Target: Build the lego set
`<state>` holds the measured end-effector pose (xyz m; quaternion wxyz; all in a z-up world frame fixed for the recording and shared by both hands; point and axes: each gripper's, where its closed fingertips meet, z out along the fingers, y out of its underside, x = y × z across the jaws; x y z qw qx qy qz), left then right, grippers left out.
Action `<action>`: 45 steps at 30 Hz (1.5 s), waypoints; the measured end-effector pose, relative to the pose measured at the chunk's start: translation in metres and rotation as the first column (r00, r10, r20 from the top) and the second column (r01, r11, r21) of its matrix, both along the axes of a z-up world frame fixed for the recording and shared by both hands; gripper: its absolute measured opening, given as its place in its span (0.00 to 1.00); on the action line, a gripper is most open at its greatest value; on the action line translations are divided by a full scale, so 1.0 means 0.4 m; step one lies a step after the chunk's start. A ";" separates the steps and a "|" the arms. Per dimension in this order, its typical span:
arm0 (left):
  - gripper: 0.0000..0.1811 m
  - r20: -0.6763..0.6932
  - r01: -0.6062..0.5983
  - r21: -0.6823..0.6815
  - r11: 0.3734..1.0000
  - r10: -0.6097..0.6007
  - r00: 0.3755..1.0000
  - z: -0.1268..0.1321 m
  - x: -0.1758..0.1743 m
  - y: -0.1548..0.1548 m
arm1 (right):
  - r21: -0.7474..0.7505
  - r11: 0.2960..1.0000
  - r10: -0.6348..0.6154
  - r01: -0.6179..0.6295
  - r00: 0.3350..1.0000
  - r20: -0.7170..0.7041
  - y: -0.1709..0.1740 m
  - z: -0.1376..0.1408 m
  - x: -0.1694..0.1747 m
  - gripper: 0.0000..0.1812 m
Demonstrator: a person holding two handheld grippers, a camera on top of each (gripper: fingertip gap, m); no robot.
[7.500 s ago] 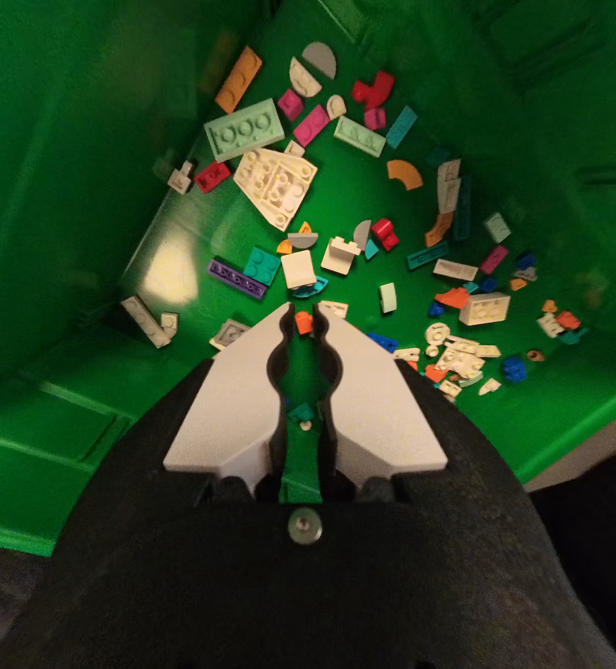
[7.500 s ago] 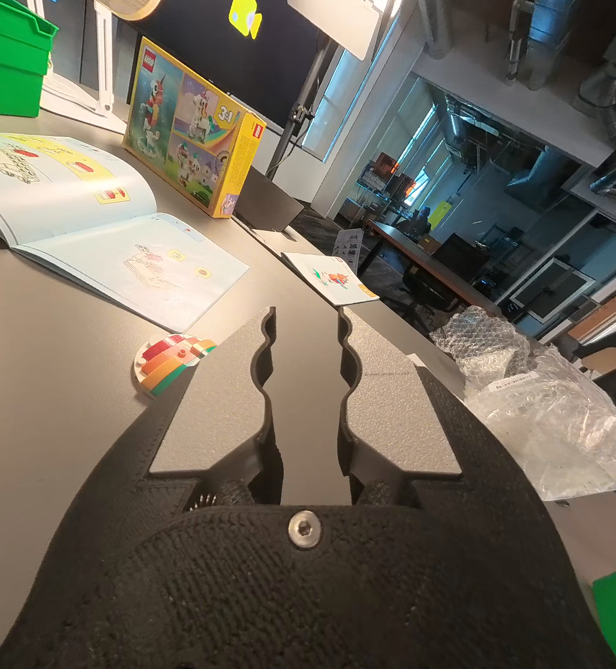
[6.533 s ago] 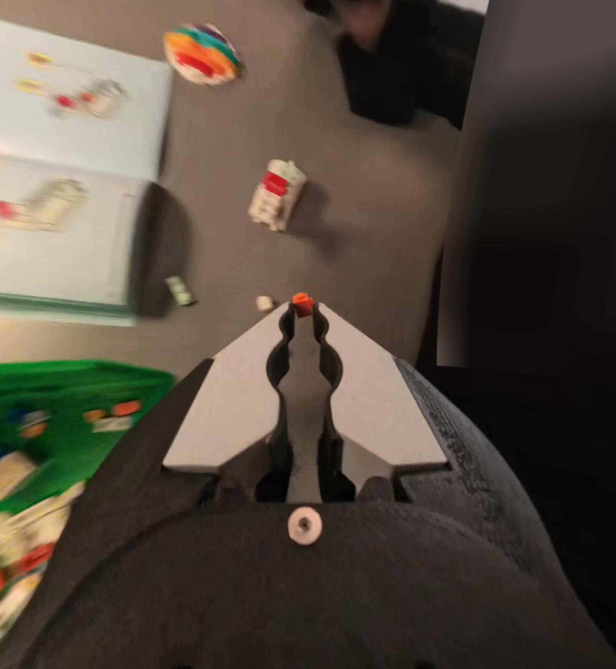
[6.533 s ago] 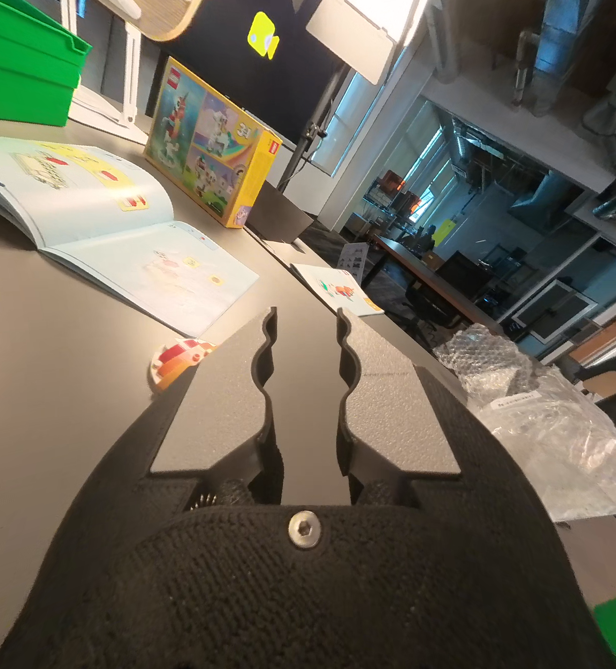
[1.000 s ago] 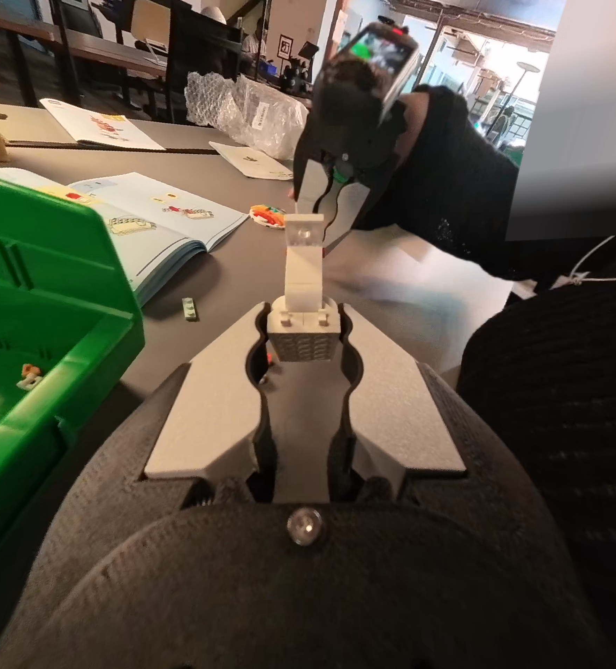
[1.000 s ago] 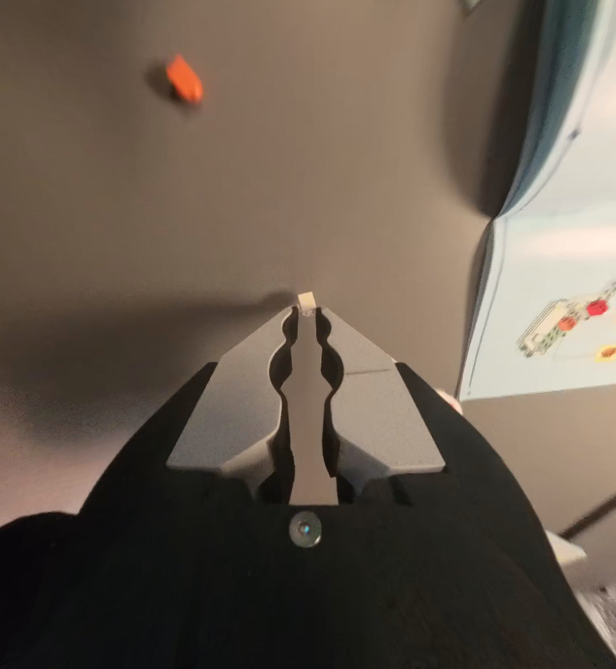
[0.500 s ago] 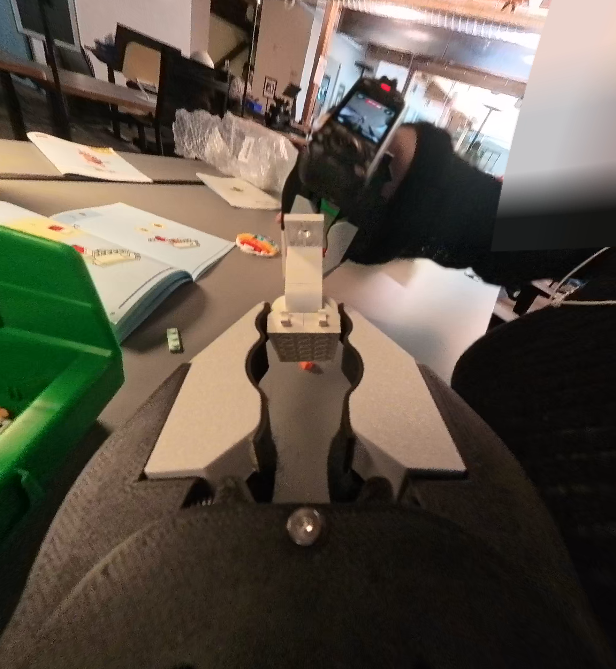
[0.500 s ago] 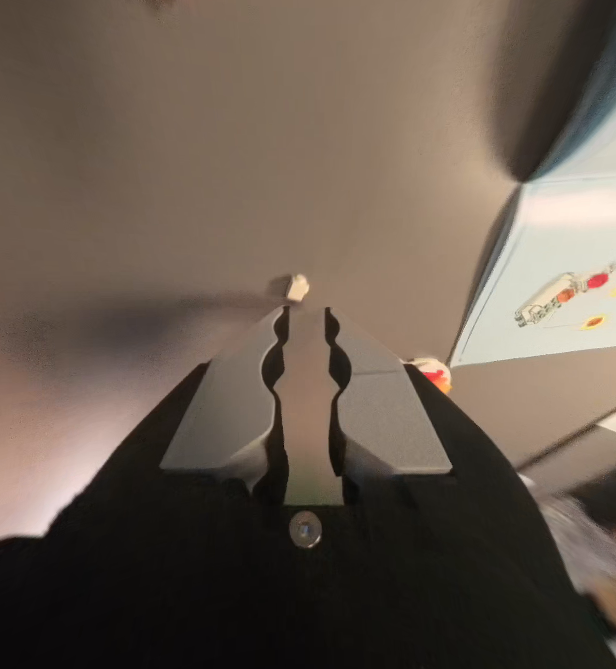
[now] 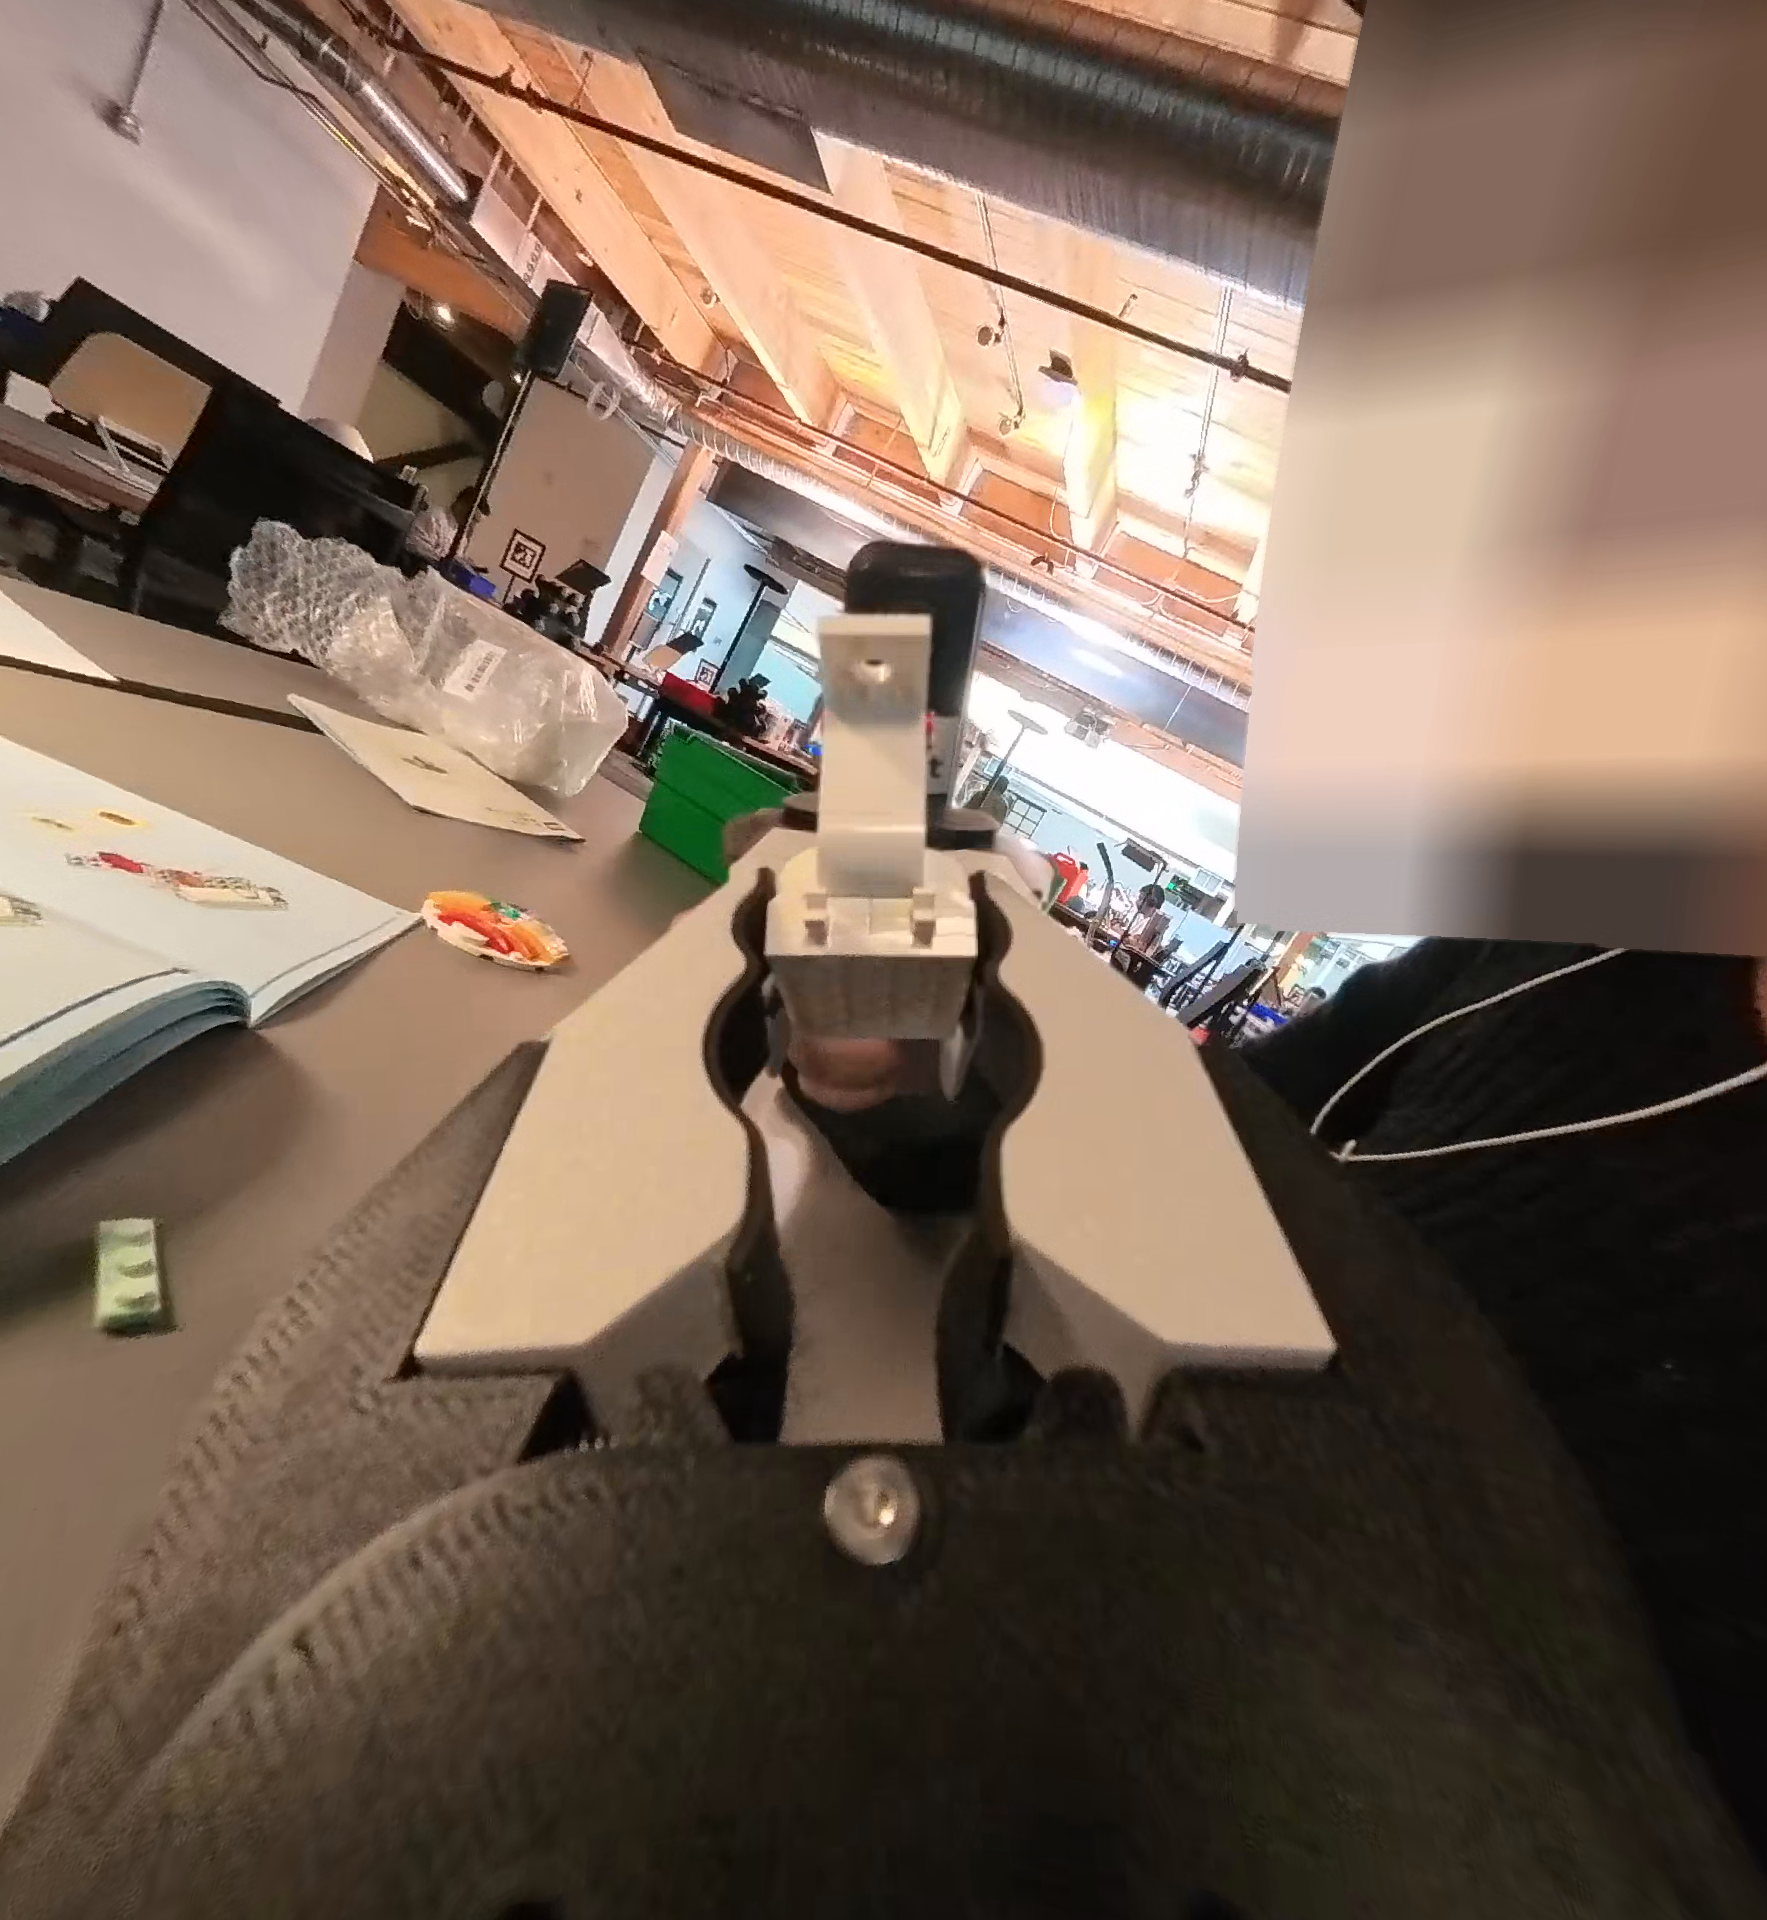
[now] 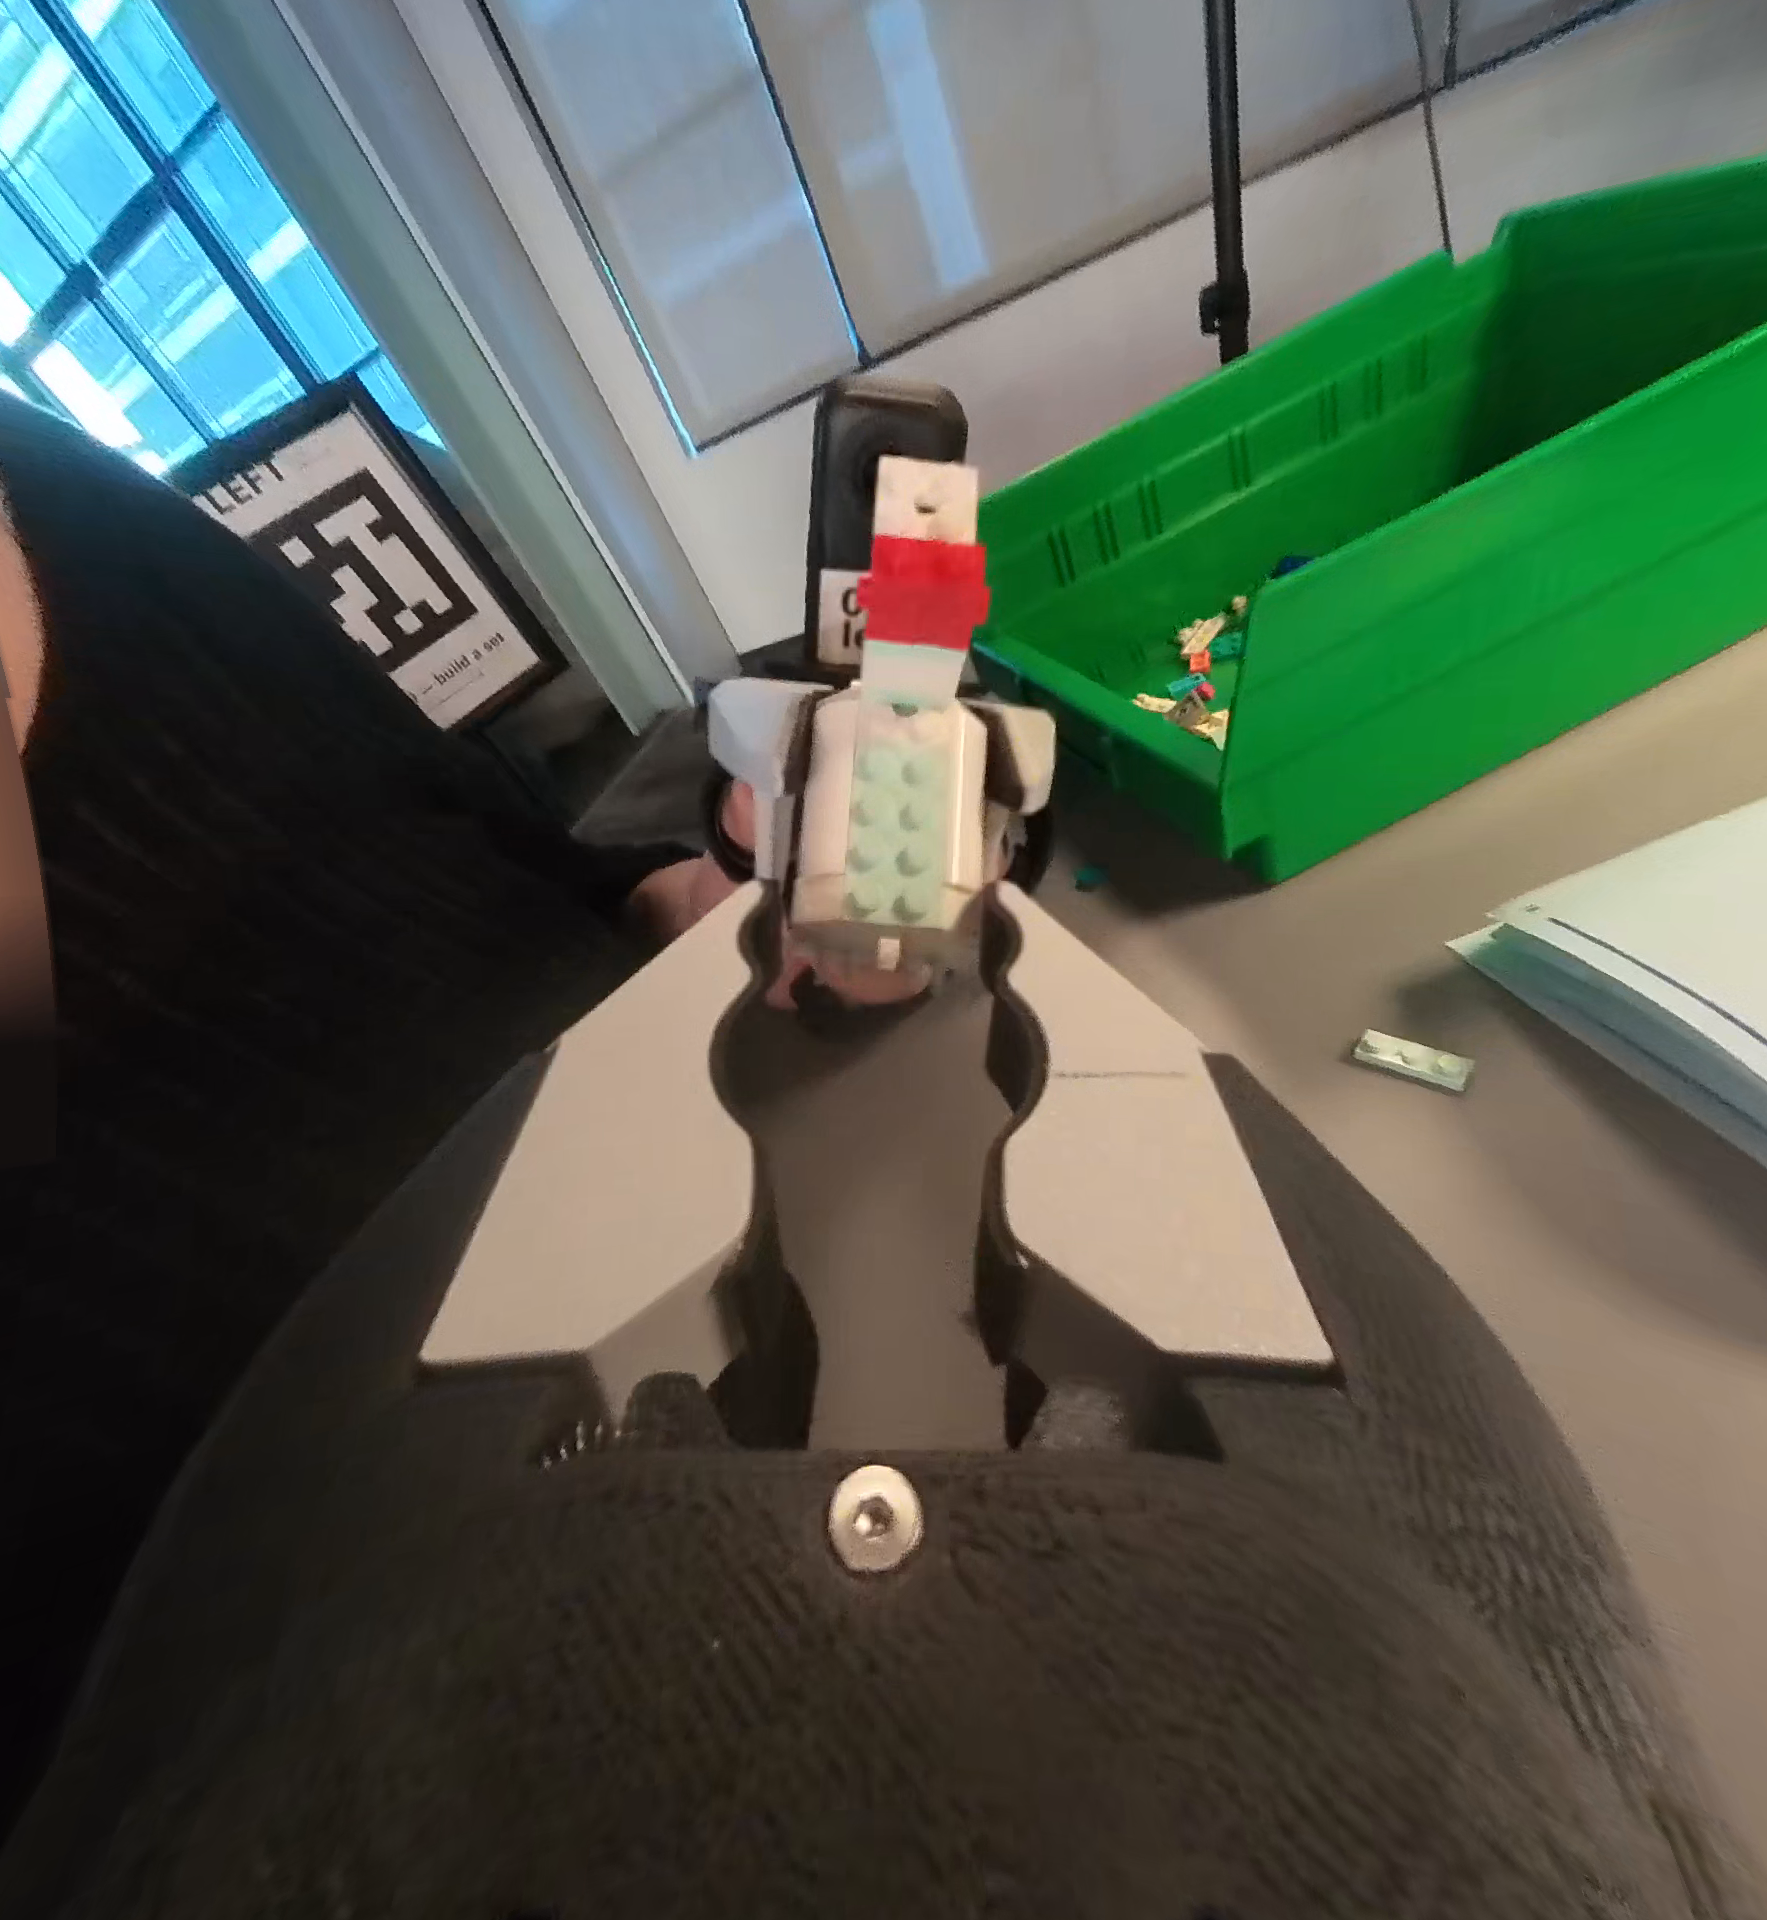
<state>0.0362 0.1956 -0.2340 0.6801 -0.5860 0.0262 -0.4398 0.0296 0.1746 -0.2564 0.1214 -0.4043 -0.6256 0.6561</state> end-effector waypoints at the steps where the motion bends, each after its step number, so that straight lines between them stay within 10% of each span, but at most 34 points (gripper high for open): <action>1: 0.20 -0.005 0.001 -0.001 1.000 -0.001 1.000 -0.001 0.002 0.000 | -0.001 1.000 0.001 -0.001 1.000 -0.010 0.003 0.001 0.002 0.19; 15: 0.22 -0.171 0.256 -0.188 0.948 -0.288 0.942 -0.078 0.080 -0.010 | 0.167 0.978 0.131 -0.126 0.991 -0.018 0.012 -0.066 0.069 0.19; 45: 0.18 -0.314 0.149 -0.086 0.985 -0.168 0.934 -0.070 0.073 -0.001 | 0.222 0.972 0.099 -0.075 0.990 -0.098 0.065 -0.039 0.093 0.01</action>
